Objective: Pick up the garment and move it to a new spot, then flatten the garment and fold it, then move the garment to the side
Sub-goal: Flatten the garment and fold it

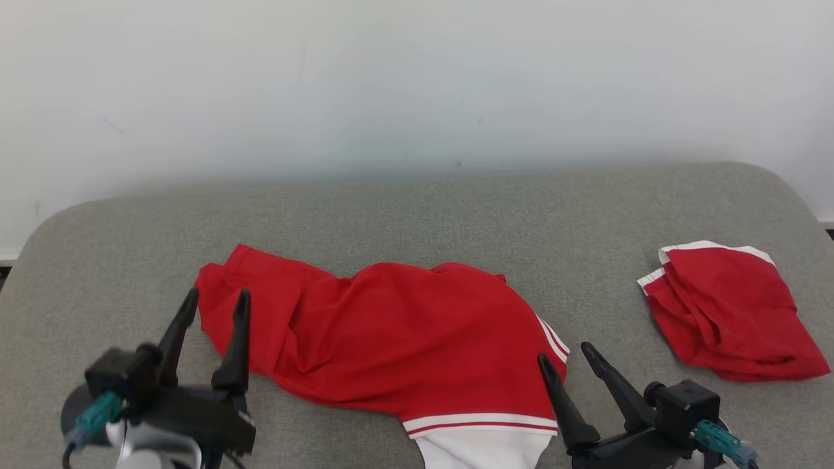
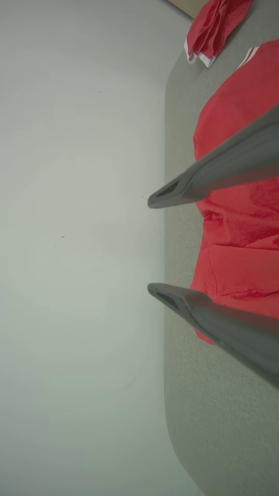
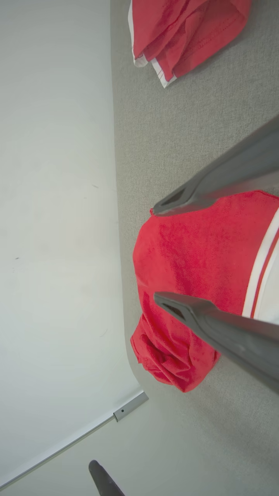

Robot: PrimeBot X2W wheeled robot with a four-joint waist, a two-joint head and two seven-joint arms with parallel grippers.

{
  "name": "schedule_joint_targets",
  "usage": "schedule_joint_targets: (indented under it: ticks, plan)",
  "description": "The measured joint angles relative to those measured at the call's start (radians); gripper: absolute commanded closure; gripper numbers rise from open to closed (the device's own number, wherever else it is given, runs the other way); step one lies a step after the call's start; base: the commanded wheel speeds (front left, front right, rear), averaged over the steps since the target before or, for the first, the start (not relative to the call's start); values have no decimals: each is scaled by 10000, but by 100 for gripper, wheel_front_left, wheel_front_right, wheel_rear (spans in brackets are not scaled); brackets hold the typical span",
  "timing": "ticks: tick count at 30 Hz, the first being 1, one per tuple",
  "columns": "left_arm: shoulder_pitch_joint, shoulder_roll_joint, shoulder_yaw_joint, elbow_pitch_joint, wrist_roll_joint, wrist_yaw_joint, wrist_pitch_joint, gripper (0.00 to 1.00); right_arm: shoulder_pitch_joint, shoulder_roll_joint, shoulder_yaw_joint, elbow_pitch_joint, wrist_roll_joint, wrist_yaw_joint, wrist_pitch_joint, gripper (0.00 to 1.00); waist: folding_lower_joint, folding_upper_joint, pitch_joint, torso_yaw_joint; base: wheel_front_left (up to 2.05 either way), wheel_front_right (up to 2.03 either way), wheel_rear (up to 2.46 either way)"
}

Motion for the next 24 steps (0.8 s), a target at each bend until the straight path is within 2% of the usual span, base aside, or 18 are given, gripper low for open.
schedule_joint_targets:
  ticks: [4,13,24]
  plan:
    - [770,190,44,-562,0,2,-23,0,4,79,-144,-12,190,-86,-167,0,0,0,-95,79,0,0,0]
    - [2724,387,349,-1856,23,495,-174,0,323,-4,-734,77,362,-261,-523,0,-1,0,-339,171,0,0,0]
    - [4125,1011,637,-2130,127,727,240,0,481,-295,-961,107,431,-247,-614,0,-1,-1,-442,217,0,0,0]
